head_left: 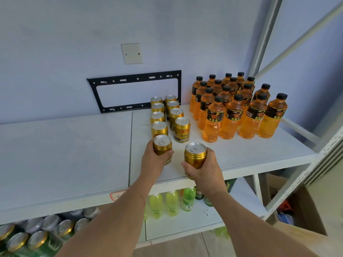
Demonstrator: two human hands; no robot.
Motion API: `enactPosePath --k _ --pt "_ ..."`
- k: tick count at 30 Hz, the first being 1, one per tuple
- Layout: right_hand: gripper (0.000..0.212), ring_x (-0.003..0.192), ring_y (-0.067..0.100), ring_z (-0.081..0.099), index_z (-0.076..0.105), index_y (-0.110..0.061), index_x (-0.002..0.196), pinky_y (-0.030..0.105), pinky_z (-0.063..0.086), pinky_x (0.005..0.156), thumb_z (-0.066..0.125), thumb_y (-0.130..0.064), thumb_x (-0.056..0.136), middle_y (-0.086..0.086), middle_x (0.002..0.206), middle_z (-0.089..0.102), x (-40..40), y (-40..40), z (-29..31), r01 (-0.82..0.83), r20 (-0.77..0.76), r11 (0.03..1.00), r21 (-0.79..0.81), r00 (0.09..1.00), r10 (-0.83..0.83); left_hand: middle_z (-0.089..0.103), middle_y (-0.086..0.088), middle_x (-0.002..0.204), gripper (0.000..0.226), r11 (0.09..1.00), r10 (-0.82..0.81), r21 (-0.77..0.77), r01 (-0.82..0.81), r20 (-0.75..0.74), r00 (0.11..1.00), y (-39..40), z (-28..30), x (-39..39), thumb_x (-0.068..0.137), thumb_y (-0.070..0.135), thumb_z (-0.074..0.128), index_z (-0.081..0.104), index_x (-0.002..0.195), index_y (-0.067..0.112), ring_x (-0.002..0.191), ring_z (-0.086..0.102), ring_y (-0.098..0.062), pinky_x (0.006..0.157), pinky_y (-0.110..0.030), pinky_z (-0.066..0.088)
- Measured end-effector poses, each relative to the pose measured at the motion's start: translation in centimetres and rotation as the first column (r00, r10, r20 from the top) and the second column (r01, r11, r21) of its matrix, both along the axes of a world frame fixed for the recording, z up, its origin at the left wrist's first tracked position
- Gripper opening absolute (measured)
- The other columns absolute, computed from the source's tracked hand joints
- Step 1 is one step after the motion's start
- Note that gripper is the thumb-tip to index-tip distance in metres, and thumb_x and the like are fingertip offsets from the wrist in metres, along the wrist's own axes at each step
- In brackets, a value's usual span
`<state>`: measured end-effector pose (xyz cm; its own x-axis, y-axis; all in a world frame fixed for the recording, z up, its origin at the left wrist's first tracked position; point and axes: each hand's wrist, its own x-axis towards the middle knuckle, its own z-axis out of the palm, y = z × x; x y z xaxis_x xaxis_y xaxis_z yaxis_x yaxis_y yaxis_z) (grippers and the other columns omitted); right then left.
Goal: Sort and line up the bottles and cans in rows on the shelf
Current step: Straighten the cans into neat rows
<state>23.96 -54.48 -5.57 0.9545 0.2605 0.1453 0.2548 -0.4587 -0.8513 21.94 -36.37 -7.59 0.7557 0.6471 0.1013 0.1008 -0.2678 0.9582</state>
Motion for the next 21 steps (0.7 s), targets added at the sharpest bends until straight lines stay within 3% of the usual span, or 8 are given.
enactPosePath --k 7,9,12,16,21 --pt "0.073 0.102 0.016 0.056 0.037 -0.027 0.131 0.034 0.05 0.088 0.078 -0.051 0.075 -0.007 0.116 0.056 2.0 0.0 -0.4 -0.015 -0.012 1.0 -0.004 1.0 0.015 0.053 0.011 0.124 0.082 0.999 -0.039 0.032 0.04 -0.04 0.998 0.4 0.0 -0.1 0.071 0.037 0.084 0.039 0.14 0.026 0.116 0.052 -0.012 0.094 -0.03 0.042" --pt "0.074 0.1 0.015 0.055 0.037 -0.027 0.132 0.033 0.049 0.087 0.078 -0.051 0.076 -0.01 0.111 0.055 2.9 0.4 -0.4 -0.04 -0.017 0.999 -0.022 0.999 0.04 0.049 0.01 0.128 0.084 0.993 0.002 0.116 0.006 -0.073 0.997 0.6 0.3 -0.5 0.075 0.046 0.078 0.036 0.143 0.022 0.119 0.047 -0.01 0.095 -0.03 0.04" --pt "0.072 0.102 0.016 0.056 0.037 -0.027 0.132 0.03 0.046 0.086 0.078 -0.048 0.077 -0.008 0.113 0.057 4.2 1.0 -0.2 -0.105 -0.039 0.994 -0.042 0.994 0.104 0.054 0.005 0.128 0.065 0.95 0.112 0.301 -0.083 -0.079 0.991 0.5 1.0 -1.2 0.087 0.055 0.061 0.045 0.137 0.017 0.116 0.051 -0.011 0.087 -0.028 0.042" --pt "0.077 0.116 0.022 0.056 0.035 -0.022 0.138 0.032 0.045 0.093 0.08 -0.041 0.078 0.001 0.129 0.059 6.1 1.9 -0.1 -0.176 -0.075 0.984 -0.039 0.982 0.173 0.061 0.004 0.112 0.044 0.807 0.22 0.571 -0.148 -0.059 0.974 0.3 2.0 -1.6 0.095 0.052 0.049 0.059 0.121 0.019 0.1 0.058 -0.012 0.075 -0.026 0.046" --pt "0.082 0.122 0.022 0.054 0.033 -0.021 0.142 0.03 0.042 0.097 0.081 -0.038 0.078 0.002 0.136 0.056 7.6 2.7 -0.2 -0.242 -0.105 0.97 -0.005 0.965 0.24 0.063 0.005 0.115 0.038 0.741 0.263 0.656 -0.143 -0.088 0.961 0.3 2.5 -1.3 0.097 0.048 0.046 0.06 0.121 0.022 0.103 0.058 -0.012 0.08 -0.032 0.053"
